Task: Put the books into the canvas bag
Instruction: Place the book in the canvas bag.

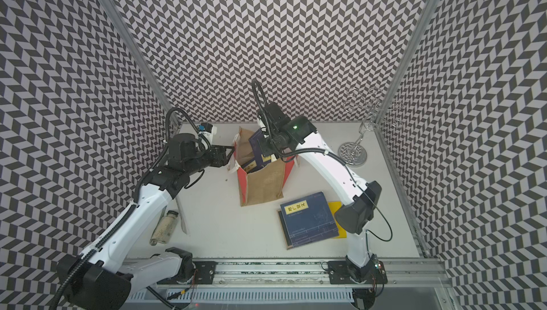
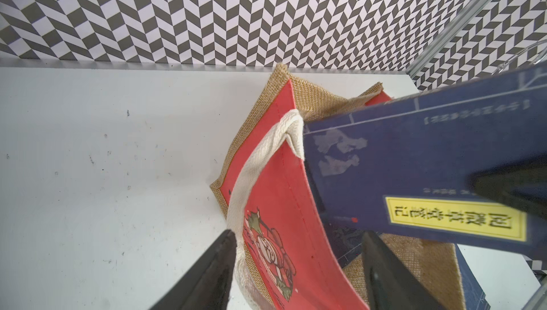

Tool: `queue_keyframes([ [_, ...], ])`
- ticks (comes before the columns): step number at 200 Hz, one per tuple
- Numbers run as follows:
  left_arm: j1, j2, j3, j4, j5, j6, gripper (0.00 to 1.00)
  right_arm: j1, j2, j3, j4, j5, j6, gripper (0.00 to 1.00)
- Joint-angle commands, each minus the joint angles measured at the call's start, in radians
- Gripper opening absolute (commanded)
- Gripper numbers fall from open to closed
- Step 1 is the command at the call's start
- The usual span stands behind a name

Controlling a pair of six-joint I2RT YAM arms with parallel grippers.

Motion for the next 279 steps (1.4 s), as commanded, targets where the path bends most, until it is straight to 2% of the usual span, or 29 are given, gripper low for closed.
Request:
queue_keyframes([
  [1, 0.001, 0.000, -0.005, -0.002, -0.009, 0.003, 0.66, 0.037, 0.016, 0.035, -0.002, 0.000, 0.019, 0.00],
  [23, 0.001, 0.011, 0.003, -0.008, -0.006, 0.001, 0.65, 0.052, 0.055, 0.032, -0.019, 0.002, 0.040, 0.00],
  [54, 0.002, -0.002, -0.004, -0.013, -0.012, 0.000, 0.65, 0.083, 0.161, 0.099, -0.088, 0.089, 0.086, 0.00],
  [78, 0.001, -0.007, -0.006, -0.020, -0.015, 0.007, 0.65, 0.090, 0.222, 0.129, -0.092, 0.086, 0.089, 0.00],
  [84, 0.001, -0.008, -0.006, -0.023, -0.014, 0.009, 0.65, 0.091, 0.237, 0.138, -0.091, 0.080, 0.089, 0.04],
  [98, 0.001, -0.009, -0.007, -0.028, -0.020, 0.011, 0.65, 0.090, 0.260, 0.164, -0.089, 0.070, 0.089, 0.22],
  [139, 0.002, -0.008, -0.007, -0.028, -0.022, 0.010, 0.65, 0.085, 0.276, 0.212, -0.064, 0.041, 0.074, 0.41],
  [156, 0.004, -0.004, -0.006, -0.027, -0.017, 0.007, 0.65, 0.075, 0.278, 0.223, -0.057, 0.028, 0.069, 0.45],
  [166, 0.004, -0.003, -0.006, -0.027, -0.017, 0.006, 0.66, 0.071, 0.280, 0.226, -0.053, 0.026, 0.067, 0.54],
  [243, 0.007, 0.008, 0.002, -0.024, 0.020, 0.005, 0.66, 0.025, 0.210, 0.180, 0.005, 0.111, 0.053, 0.80],
  [279, 0.009, -0.002, 0.010, -0.013, 0.089, 0.010, 0.68, -0.014, 0.146, 0.113, 0.066, 0.094, 0.028, 0.86],
])
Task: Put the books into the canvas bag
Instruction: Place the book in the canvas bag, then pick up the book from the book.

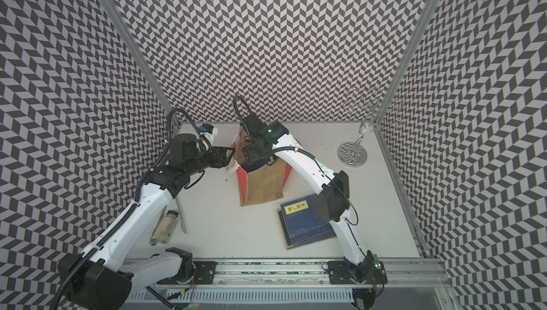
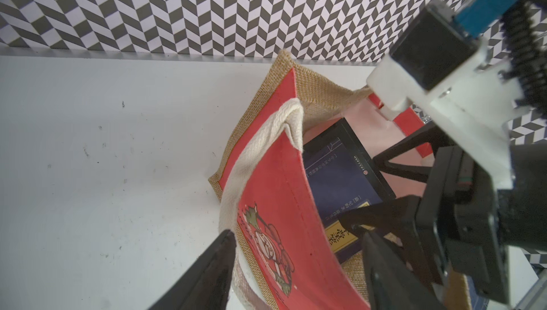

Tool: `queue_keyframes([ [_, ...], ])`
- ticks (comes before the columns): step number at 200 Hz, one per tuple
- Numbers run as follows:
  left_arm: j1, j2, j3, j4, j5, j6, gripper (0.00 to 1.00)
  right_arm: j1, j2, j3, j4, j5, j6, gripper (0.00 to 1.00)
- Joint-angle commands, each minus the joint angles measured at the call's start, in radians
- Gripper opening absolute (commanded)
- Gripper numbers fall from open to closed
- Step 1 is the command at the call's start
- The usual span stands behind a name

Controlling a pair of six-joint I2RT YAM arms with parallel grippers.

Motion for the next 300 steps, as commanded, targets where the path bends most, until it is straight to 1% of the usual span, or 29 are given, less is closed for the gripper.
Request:
queue_keyframes([
  [1, 0.007, -0.011, 0.011, 0.003, 0.063, 0.007, 0.68, -0.026, -0.090, -0.024, 0.079, 0.015, -0.024, 0.86],
  [27, 0.009, -0.033, 0.027, 0.008, 0.119, 0.018, 0.69, -0.048, -0.126, -0.035, 0.091, 0.042, -0.027, 0.86],
  [40, 0.009, -0.047, 0.034, 0.012, 0.173, 0.027, 0.69, -0.064, -0.160, -0.049, 0.099, 0.038, -0.031, 0.88],
  [48, 0.007, -0.054, 0.038, 0.014, 0.203, 0.032, 0.69, -0.077, -0.192, -0.079, 0.111, 0.028, -0.032, 0.89],
  [57, 0.006, -0.061, 0.035, 0.018, 0.279, 0.047, 0.69, -0.094, -0.236, -0.130, 0.125, 0.021, -0.035, 0.90],
  [68, -0.009, -0.080, 0.029, 0.020, 0.329, 0.055, 0.69, -0.121, -0.297, -0.203, 0.130, 0.017, -0.036, 0.92],
  [77, -0.040, -0.107, 0.016, 0.026, 0.349, 0.067, 0.70, -0.148, -0.360, -0.284, 0.130, 0.017, -0.030, 0.93],
  [85, -0.078, -0.141, 0.001, 0.031, 0.338, 0.077, 0.71, -0.173, -0.432, -0.390, 0.190, 0.018, -0.027, 0.94],
  [96, -0.136, -0.195, -0.034, 0.047, 0.337, 0.085, 0.73, -0.212, -0.545, -0.545, 0.247, 0.002, -0.021, 1.00],
  [111, -0.202, -0.253, -0.077, 0.059, 0.374, 0.081, 0.74, -0.271, -0.705, -0.773, 0.335, -0.056, -0.001, 1.00],
  [121, -0.251, -0.279, -0.108, 0.070, 0.383, 0.061, 0.75, -0.303, -0.819, -0.935, 0.402, -0.064, 0.026, 0.99],
  [134, -0.334, -0.299, -0.156, 0.098, 0.360, 0.026, 0.75, -0.336, -0.959, -1.129, 0.482, -0.076, 0.057, 0.99],
  [146, -0.433, -0.311, -0.211, 0.150, 0.313, -0.016, 0.75, -0.358, -1.051, -1.277, 0.511, -0.075, 0.101, 0.99],
  [158, -0.530, -0.312, -0.271, 0.224, 0.257, -0.067, 0.75, -0.368, -1.118, -1.401, 0.521, -0.076, 0.143, 0.99],
  [172, -0.631, -0.291, -0.336, 0.317, 0.194, -0.125, 0.75, -0.366, -1.162, -1.527, 0.535, -0.084, 0.185, 0.99],
  [177, -0.662, -0.279, -0.355, 0.348, 0.163, -0.143, 0.75, -0.348, -1.169, -1.539, 0.536, -0.068, 0.205, 0.99],
  [181, -0.688, -0.268, -0.371, 0.371, 0.138, -0.147, 0.75, -0.323, -1.166, -1.524, 0.529, -0.043, 0.211, 0.99],
  [186, -0.719, -0.248, -0.388, 0.396, 0.111, -0.182, 0.75, -0.303, -1.161, -1.502, 0.517, -0.018, 0.222, 0.99],
  [207, -0.810, -0.145, -0.432, 0.479, 0.002, -0.248, 0.75, -0.350, -1.141, -1.505, 0.512, 0.002, 0.274, 0.99],
  [221, -0.839, -0.073, -0.445, 0.513, -0.048, -0.295, 0.75, -0.380, -1.142, -1.565, 0.547, -0.036, 0.304, 0.99],
  [246, -0.848, 0.021, -0.460, 0.560, -0.063, -0.353, 0.75, -0.387, -1.140, -1.569, 0.545, -0.008, 0.361, 0.99],
  [260, -0.846, 0.061, -0.452, 0.563, -0.059, -0.357, 0.75, -0.402, -1.161, -1.611, 0.574, -0.023, 0.401, 0.99],
  [284, -0.845, 0.120, -0.431, 0.538, -0.072, -0.356, 0.75, -0.418, -1.224, -1.728, 0.657, -0.075, 0.475, 1.00],
  [300, -0.842, 0.150, -0.422, 0.526, -0.074, -0.367, 0.75, -0.421, -1.248, -1.773, 0.670, -0.076, 0.490, 0.99],
])
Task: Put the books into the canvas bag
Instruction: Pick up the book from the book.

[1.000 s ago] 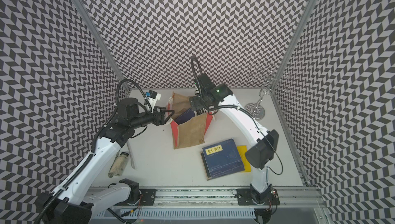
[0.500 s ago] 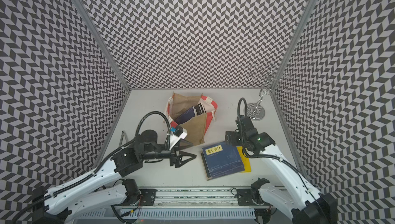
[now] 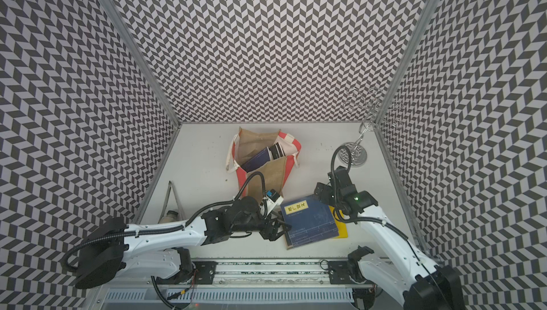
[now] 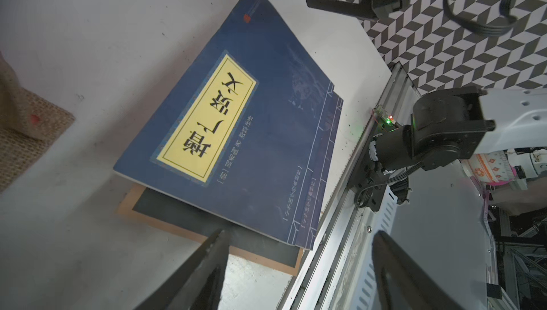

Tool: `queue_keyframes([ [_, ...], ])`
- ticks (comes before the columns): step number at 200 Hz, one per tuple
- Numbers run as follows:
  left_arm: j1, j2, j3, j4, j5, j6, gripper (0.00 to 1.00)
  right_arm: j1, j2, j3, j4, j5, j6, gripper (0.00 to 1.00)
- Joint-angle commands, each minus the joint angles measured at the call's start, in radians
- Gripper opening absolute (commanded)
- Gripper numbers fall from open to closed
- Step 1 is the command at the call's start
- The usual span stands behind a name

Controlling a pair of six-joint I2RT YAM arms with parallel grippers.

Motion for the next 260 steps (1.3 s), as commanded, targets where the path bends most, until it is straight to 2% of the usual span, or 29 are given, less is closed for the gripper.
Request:
queue_keyframes([
  [1, 0.001, 0.037, 0.032, 0.025, -0.028, -0.033, 0.75, -0.010, -0.047, -0.060, 0.084, -0.022, 0.085, 0.99],
  [54, 0.047, 0.152, 0.050, 0.017, -0.001, -0.069, 0.75, -0.011, -0.049, -0.109, 0.101, -0.170, 0.043, 0.99],
  [87, 0.104, 0.155, 0.025, 0.034, 0.017, -0.105, 0.74, -0.001, -0.112, -0.149, 0.139, -0.236, 0.029, 0.99],
  [129, 0.145, 0.152, 0.005, 0.074, 0.062, -0.093, 0.74, 0.016, -0.154, -0.164, 0.151, -0.282, 0.006, 0.95],
  [153, 0.154, 0.158, 0.013, 0.080, 0.070, -0.085, 0.74, 0.049, -0.163, -0.163, 0.165, -0.287, 0.003, 0.94],
  [234, 0.186, 0.175, -0.008, 0.084, 0.082, -0.102, 0.73, 0.263, -0.145, -0.172, 0.236, -0.211, 0.052, 0.93],
  [243, 0.193, 0.169, -0.012, 0.083, 0.085, -0.099, 0.70, 0.280, -0.147, -0.177, 0.244, -0.206, 0.051, 0.93],
  [260, 0.210, 0.154, -0.020, 0.080, 0.087, -0.096, 0.58, 0.287, -0.140, -0.189, 0.246, -0.196, 0.038, 0.93],
])
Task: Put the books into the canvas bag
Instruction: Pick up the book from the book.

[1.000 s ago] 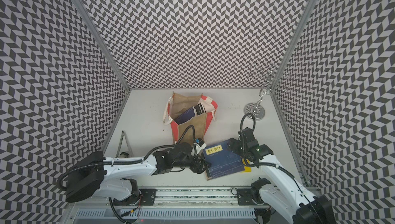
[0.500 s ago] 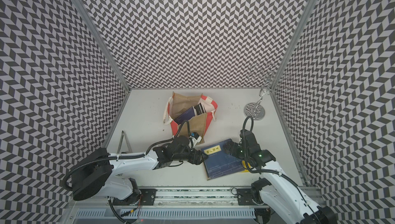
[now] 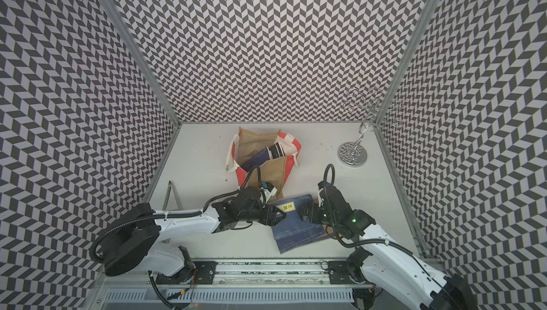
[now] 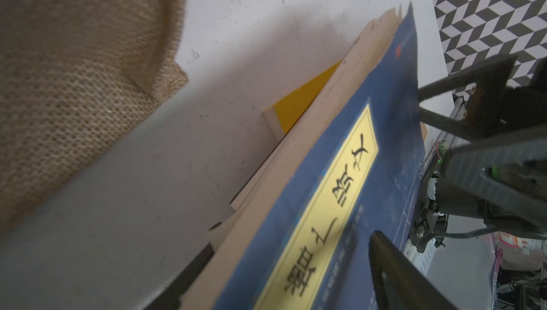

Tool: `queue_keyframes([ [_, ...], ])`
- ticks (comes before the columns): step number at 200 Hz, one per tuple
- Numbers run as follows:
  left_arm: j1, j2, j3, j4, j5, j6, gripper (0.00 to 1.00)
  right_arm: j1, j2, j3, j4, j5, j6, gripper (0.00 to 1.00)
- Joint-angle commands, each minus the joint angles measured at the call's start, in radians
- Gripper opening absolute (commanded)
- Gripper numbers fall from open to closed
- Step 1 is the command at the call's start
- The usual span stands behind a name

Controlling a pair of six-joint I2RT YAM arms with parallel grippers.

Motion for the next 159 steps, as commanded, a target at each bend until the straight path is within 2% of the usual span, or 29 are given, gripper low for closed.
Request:
queue_keyframes([
  [1, 0.017, -0.027, -0.014, 0.038, 0.023, 0.000, 0.57, 0.020, 0.005, -0.017, 0.082, 0.015, 0.005, 0.93],
  [66, 0.033, -0.128, -0.011, 0.004, 0.025, 0.034, 0.00, 0.021, -0.025, -0.013, 0.071, 0.063, 0.013, 0.94],
  [87, 0.033, -0.179, 0.007, -0.021, 0.053, 0.071, 0.00, 0.021, -0.082, 0.022, 0.055, 0.114, 0.016, 0.96],
  [104, 0.033, -0.233, 0.031, -0.056, 0.072, 0.111, 0.00, 0.019, -0.152, 0.059, 0.035, 0.201, 0.032, 1.00],
  [131, 0.035, -0.328, 0.076, -0.110, 0.092, 0.183, 0.00, 0.015, -0.270, 0.109, 0.062, 0.270, -0.018, 1.00],
  [150, 0.053, -0.385, 0.126, -0.170, 0.105, 0.228, 0.00, 0.014, -0.322, 0.143, 0.101, 0.275, -0.091, 0.99],
  [159, 0.073, -0.411, 0.143, -0.189, 0.131, 0.241, 0.00, 0.014, -0.335, 0.152, 0.147, 0.227, -0.142, 0.99],
])
